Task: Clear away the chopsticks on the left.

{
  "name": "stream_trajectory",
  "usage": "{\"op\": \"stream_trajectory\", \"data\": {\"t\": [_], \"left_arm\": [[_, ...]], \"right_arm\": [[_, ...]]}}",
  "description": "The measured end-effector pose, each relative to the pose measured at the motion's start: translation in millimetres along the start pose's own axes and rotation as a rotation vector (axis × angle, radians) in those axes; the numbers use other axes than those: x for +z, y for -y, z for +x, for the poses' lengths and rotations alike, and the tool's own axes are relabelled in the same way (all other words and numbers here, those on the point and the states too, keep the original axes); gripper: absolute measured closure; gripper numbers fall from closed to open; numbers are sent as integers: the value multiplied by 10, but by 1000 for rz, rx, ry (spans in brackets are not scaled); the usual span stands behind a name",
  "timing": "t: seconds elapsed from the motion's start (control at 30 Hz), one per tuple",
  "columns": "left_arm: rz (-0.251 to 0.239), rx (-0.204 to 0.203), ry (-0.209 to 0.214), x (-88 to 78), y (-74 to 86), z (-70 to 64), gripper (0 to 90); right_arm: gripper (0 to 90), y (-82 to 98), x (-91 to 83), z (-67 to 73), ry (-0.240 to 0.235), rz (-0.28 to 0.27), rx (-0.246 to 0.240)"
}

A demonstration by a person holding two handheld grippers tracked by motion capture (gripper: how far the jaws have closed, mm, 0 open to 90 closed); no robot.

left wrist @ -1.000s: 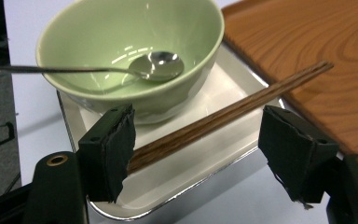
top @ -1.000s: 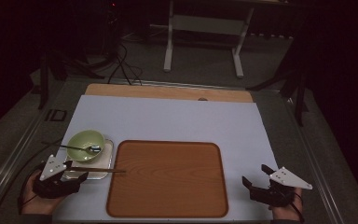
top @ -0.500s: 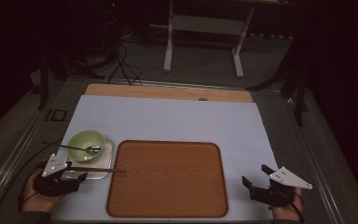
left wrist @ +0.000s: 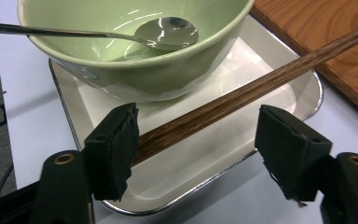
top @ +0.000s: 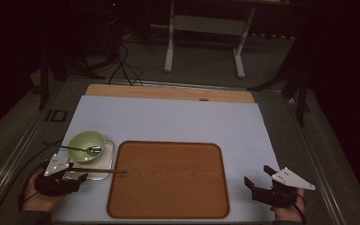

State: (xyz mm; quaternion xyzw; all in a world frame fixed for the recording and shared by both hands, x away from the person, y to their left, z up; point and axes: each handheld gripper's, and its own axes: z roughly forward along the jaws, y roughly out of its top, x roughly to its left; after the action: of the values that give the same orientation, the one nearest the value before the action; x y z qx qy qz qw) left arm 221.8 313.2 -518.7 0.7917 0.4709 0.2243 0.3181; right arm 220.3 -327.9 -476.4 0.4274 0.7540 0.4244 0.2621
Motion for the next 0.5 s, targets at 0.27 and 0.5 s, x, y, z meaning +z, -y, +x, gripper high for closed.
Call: {"op": "stream_trajectory", "data": {"t": [0.27, 0.5], "left_arm": [[14, 20, -3, 8, -6, -27, 363], [17, 30, 14, 9, -13, -45, 461]], "right_arm": [[138, -1, -2, -2, 0, 1, 1], [138, -1, -2, -2, -1, 2, 3]]}}
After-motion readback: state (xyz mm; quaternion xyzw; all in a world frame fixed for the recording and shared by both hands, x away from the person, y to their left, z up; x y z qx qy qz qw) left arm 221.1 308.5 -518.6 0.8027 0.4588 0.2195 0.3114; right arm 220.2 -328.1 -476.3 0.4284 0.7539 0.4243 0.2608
